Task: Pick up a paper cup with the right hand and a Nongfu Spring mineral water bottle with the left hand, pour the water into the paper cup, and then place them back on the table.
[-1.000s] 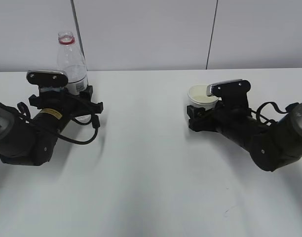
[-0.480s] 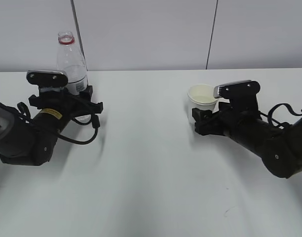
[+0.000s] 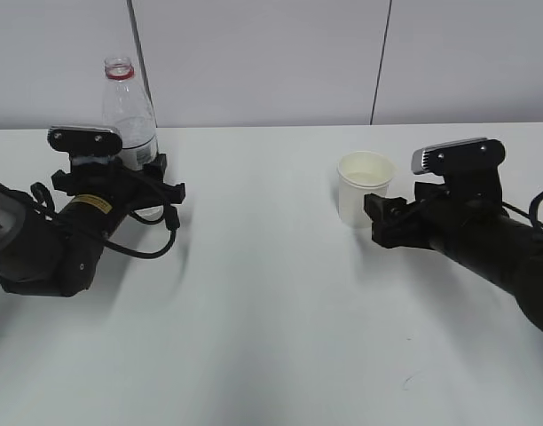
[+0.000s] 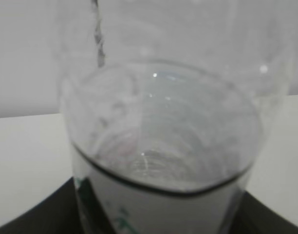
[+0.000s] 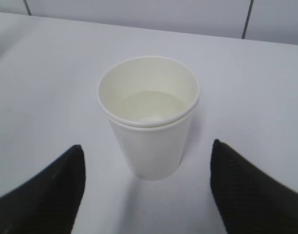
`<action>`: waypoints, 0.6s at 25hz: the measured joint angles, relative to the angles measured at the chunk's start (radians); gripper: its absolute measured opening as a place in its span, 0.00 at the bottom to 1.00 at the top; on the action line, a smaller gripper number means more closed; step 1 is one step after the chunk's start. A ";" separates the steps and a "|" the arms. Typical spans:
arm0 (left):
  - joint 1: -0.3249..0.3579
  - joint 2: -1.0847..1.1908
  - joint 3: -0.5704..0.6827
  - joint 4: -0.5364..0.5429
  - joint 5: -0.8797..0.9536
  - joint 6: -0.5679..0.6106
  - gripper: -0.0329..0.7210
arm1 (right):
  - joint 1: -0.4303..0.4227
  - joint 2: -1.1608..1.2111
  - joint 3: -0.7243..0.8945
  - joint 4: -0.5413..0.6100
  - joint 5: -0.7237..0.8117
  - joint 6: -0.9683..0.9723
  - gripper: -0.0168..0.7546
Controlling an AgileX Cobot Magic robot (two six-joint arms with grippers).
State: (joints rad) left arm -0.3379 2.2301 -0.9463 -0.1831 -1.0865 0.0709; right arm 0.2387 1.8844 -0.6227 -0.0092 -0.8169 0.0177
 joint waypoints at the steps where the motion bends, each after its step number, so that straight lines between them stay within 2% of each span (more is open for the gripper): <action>1: 0.000 0.000 -0.001 -0.001 0.002 0.000 0.57 | 0.000 -0.016 0.006 0.000 0.006 0.000 0.79; 8: 0.000 0.000 -0.002 -0.006 0.009 -0.002 0.59 | 0.000 -0.067 0.018 0.000 0.019 0.000 0.79; 15: 0.000 0.001 -0.001 -0.010 0.069 -0.003 0.70 | 0.000 -0.071 0.018 -0.002 0.023 0.000 0.79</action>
State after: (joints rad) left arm -0.3379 2.2312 -0.9476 -0.1932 -1.0178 0.0681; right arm 0.2387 1.8137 -0.6047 -0.0109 -0.7939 0.0177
